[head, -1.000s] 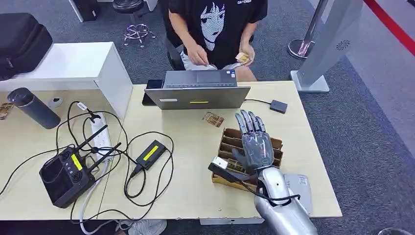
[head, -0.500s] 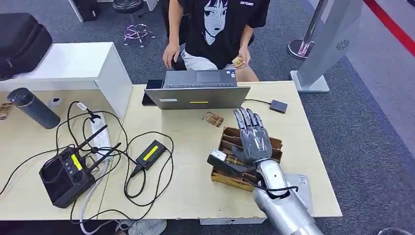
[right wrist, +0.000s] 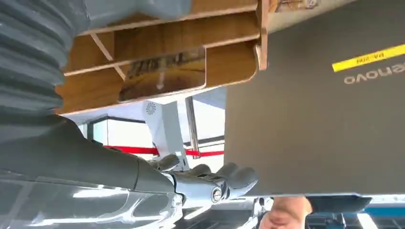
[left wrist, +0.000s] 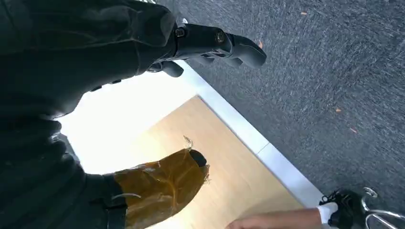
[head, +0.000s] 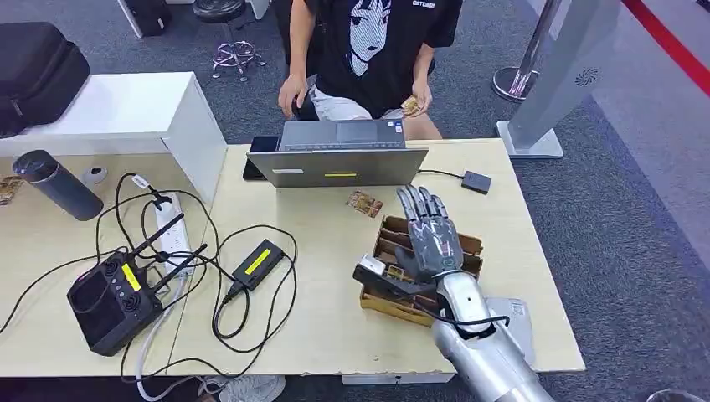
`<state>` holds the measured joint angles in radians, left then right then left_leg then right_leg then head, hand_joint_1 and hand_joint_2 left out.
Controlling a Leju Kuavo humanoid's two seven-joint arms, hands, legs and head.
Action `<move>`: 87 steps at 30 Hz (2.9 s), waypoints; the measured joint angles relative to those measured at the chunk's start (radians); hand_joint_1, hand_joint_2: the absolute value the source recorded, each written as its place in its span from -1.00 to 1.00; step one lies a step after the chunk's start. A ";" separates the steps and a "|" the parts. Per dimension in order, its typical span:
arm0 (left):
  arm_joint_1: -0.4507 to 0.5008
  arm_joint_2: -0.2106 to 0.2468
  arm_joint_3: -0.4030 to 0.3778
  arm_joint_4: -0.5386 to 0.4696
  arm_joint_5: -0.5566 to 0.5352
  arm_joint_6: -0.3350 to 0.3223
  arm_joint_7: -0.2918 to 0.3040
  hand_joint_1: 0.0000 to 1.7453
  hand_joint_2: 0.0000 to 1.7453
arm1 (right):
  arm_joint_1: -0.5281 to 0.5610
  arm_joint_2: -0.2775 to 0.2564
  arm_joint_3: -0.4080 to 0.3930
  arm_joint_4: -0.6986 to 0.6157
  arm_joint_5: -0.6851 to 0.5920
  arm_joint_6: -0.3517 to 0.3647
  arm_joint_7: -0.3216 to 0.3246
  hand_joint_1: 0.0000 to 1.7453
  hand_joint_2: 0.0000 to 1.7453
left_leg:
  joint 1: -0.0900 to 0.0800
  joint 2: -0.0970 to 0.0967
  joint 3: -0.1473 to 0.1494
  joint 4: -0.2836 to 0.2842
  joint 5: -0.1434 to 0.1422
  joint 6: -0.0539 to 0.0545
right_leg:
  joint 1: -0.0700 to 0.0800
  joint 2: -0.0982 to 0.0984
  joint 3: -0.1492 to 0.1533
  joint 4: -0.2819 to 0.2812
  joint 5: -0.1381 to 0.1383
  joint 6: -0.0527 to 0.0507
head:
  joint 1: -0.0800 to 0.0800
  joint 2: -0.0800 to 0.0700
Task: Pass the card to the sensor for recognition and then transmit it.
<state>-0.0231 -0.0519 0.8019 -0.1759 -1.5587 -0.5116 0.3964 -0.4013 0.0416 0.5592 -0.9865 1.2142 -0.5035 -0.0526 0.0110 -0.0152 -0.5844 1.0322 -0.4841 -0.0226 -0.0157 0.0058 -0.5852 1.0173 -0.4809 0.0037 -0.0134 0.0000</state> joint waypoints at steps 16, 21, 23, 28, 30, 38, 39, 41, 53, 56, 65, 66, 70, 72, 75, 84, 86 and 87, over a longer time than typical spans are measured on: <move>-0.002 0.000 0.000 0.000 0.000 -0.005 0.002 -1.00 1.00 | -0.002 0.000 0.008 0.000 -0.011 0.016 0.000 0.70 1.00 | 0.000 0.000 0.000 0.000 0.000 0.000 | 0.000 0.000 0.000 0.000 0.000 0.000 | 0.000 0.000; -0.002 0.000 0.000 0.000 0.000 -0.005 0.002 -1.00 1.00 | -0.005 0.000 0.008 0.000 -0.011 0.016 0.000 0.72 1.00 | 0.000 0.000 0.000 0.000 0.000 0.000 | 0.000 0.000 0.000 0.000 0.000 0.000 | 0.000 0.000; -0.002 0.000 0.000 0.000 0.000 -0.005 0.002 -1.00 1.00 | -0.006 0.000 0.008 0.000 -0.012 0.016 0.000 0.80 1.00 | 0.000 0.000 0.000 0.000 0.000 0.000 | 0.000 0.000 0.000 0.000 0.000 0.000 | 0.000 0.000; -0.001 0.000 0.000 0.000 0.000 -0.003 0.000 -1.00 1.00 | -0.006 0.000 0.008 -0.008 -0.015 -0.003 -0.003 0.74 1.00 | 0.000 0.000 0.000 0.000 0.000 0.000 | 0.000 0.000 0.000 0.000 0.000 0.000 | 0.000 0.000; -0.001 0.000 0.000 0.000 0.000 -0.002 -0.001 -1.00 1.00 | -0.006 0.000 0.008 -0.019 -0.015 -0.021 -0.004 0.74 1.00 | 0.000 0.000 0.000 0.000 0.000 0.000 | 0.000 0.000 0.000 0.000 0.000 0.000 | 0.000 0.000; 0.002 -0.001 0.000 0.000 0.000 0.013 -0.010 -1.00 1.00 | 0.002 -0.007 0.008 -0.085 -0.012 -0.079 -0.017 0.84 1.00 | 0.000 0.000 0.000 0.000 0.000 0.000 | 0.000 0.000 0.000 0.000 0.000 0.000 | 0.000 0.000; 0.003 -0.002 0.000 0.000 0.000 0.017 -0.012 -1.00 1.00 | 0.003 -0.010 0.007 -0.107 -0.011 -0.087 -0.019 0.82 1.00 | 0.000 0.000 0.000 0.000 0.000 0.000 | 0.000 0.000 0.000 0.000 0.000 0.000 | 0.000 0.000; 0.005 -0.002 0.000 0.000 0.002 0.023 -0.017 -1.00 1.00 | 0.012 -0.020 0.004 -0.163 -0.011 -0.095 -0.019 0.54 1.00 | 0.000 0.000 0.000 0.000 0.000 0.000 | 0.000 0.000 0.000 0.000 0.000 0.000 | 0.000 0.000; 0.008 -0.002 0.000 0.000 0.006 0.029 -0.022 -1.00 1.00 | 0.054 -0.052 -0.022 -0.314 -0.103 -0.053 -0.059 -1.00 1.00 | 0.000 0.000 0.000 0.000 0.000 0.000 | 0.000 0.000 0.000 0.000 0.000 0.000 | 0.000 0.000; 0.008 -0.002 0.000 0.000 0.005 0.027 -0.022 -1.00 1.00 | 0.057 -0.055 -0.022 -0.312 -0.119 -0.018 -0.076 -1.00 1.00 | 0.000 0.000 0.000 0.000 0.000 0.000 | 0.000 0.000 0.000 0.000 0.000 0.000 | 0.000 0.000; 0.003 0.000 0.000 0.000 0.001 0.003 -0.022 -1.00 1.00 | 0.030 -0.069 -0.018 -0.233 -0.126 0.100 -0.090 -1.00 1.00 | 0.000 0.000 0.000 0.000 0.000 0.000 | 0.000 0.000 0.000 0.000 0.000 0.000 | 0.000 0.000; 0.003 0.000 0.000 0.000 0.000 -0.001 -0.022 -1.00 1.00 | 0.024 -0.069 -0.017 -0.223 -0.126 0.109 -0.090 -1.00 1.00 | 0.000 0.000 0.000 0.000 0.000 0.000 | 0.000 0.000 0.000 0.000 0.000 0.000 | 0.000 0.000; 0.003 0.000 0.000 0.000 0.000 -0.007 -0.022 -1.00 1.00 | 0.005 -0.080 -0.014 -0.174 -0.139 0.114 -0.088 -1.00 1.00 | 0.000 -0.001 0.000 0.000 0.000 0.000 | 0.000 0.000 0.000 0.000 0.000 0.000 | 0.000 0.000; 0.003 0.001 0.000 0.000 0.000 -0.008 -0.022 -1.00 1.00 | 0.001 -0.089 -0.018 -0.158 -0.153 0.108 -0.089 -1.00 1.00 | 0.000 -0.001 0.000 0.000 0.000 0.000 | 0.000 0.000 0.000 0.000 0.000 0.000 | 0.000 0.000; 0.003 0.001 0.000 0.000 0.001 -0.007 -0.022 -1.00 1.00 | 0.001 -0.105 -0.037 -0.141 -0.179 0.091 -0.093 -1.00 1.00 | 0.000 -0.001 0.000 0.000 0.000 0.000 | 0.000 0.000 0.000 0.000 0.000 0.000 | 0.000 0.000; 0.006 0.000 0.000 0.000 0.009 -0.002 -0.024 -1.00 1.00 | 0.064 -0.154 -0.115 -0.173 -0.218 0.038 -0.124 -1.00 1.00 | 0.000 -0.001 0.000 0.000 0.000 0.000 | 0.000 0.000 0.000 0.000 0.000 0.000 | 0.000 0.000; 0.006 0.000 0.000 0.000 0.010 0.000 -0.024 -1.00 1.00 | 0.092 -0.163 -0.130 -0.194 -0.218 0.026 -0.129 -1.00 1.00 | 0.000 -0.001 0.000 0.000 0.000 0.000 | 0.000 -0.001 0.000 0.000 0.000 0.000 | 0.000 0.000; 0.007 0.000 0.000 0.000 0.011 0.000 -0.024 -1.00 1.00 | 0.107 -0.167 -0.138 -0.205 -0.218 0.021 -0.133 -1.00 1.00 | 0.000 -0.001 0.000 0.000 0.000 0.000 | 0.000 0.000 0.000 0.000 0.000 0.000 | 0.000 0.000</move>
<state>-0.0161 -0.0523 0.8022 -0.1759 -1.5480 -0.5112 0.3719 -0.2941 -0.1255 0.4211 -1.1914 0.9964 -0.4826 -0.1858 0.0108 -0.0161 -0.5846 1.0325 -0.4844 -0.0223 -0.0159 0.0053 -0.5854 1.0169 -0.4812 0.0041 -0.0134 0.0000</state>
